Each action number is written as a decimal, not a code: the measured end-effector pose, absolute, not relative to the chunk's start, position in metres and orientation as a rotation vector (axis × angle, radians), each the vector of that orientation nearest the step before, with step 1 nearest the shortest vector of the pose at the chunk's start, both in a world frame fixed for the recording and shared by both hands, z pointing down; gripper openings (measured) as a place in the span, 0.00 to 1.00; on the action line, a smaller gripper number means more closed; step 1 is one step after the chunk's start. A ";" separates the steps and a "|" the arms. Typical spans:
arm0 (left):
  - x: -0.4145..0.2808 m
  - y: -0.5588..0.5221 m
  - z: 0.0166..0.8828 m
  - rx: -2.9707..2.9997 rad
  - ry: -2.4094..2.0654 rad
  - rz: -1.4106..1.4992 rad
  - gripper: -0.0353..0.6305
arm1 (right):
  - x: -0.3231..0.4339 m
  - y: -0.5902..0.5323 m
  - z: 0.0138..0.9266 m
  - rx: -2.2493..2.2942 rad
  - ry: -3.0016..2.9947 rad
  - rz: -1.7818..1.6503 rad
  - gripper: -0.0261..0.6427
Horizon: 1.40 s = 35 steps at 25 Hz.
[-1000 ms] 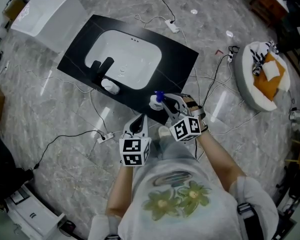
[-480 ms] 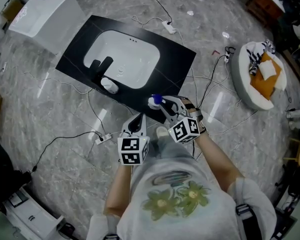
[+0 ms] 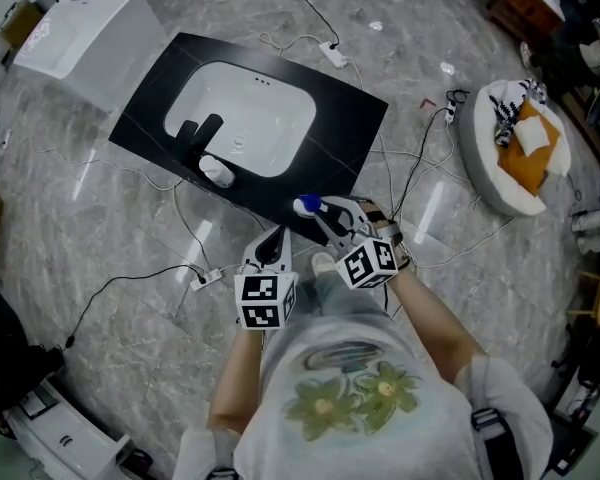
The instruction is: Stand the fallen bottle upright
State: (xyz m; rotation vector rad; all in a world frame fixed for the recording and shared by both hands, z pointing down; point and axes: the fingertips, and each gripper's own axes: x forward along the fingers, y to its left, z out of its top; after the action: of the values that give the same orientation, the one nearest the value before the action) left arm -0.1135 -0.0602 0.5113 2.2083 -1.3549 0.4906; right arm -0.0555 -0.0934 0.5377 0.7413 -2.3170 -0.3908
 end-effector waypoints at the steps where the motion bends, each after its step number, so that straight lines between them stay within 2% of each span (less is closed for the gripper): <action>1: -0.114 -0.060 0.511 2.208 -1.356 0.491 0.08 | -0.055 -0.093 0.538 0.744 -2.319 -0.388 0.16; 14: -0.115 -0.055 0.509 2.198 -1.369 0.476 0.08 | -0.053 -0.091 0.539 0.807 -2.310 -0.313 0.16; 25: -0.114 -0.051 0.506 2.197 -1.371 0.468 0.08 | -0.037 -0.077 0.550 0.872 -2.354 -0.026 0.16; 35: -0.112 -0.048 0.491 2.230 -1.368 0.438 0.08 | -0.030 -0.066 0.523 0.973 -2.454 0.250 0.16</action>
State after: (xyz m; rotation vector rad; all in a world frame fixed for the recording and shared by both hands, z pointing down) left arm -0.1125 -0.0475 0.4910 2.2298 -1.3684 0.4381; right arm -0.0300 -0.0661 0.5230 0.9731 -2.4539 0.2503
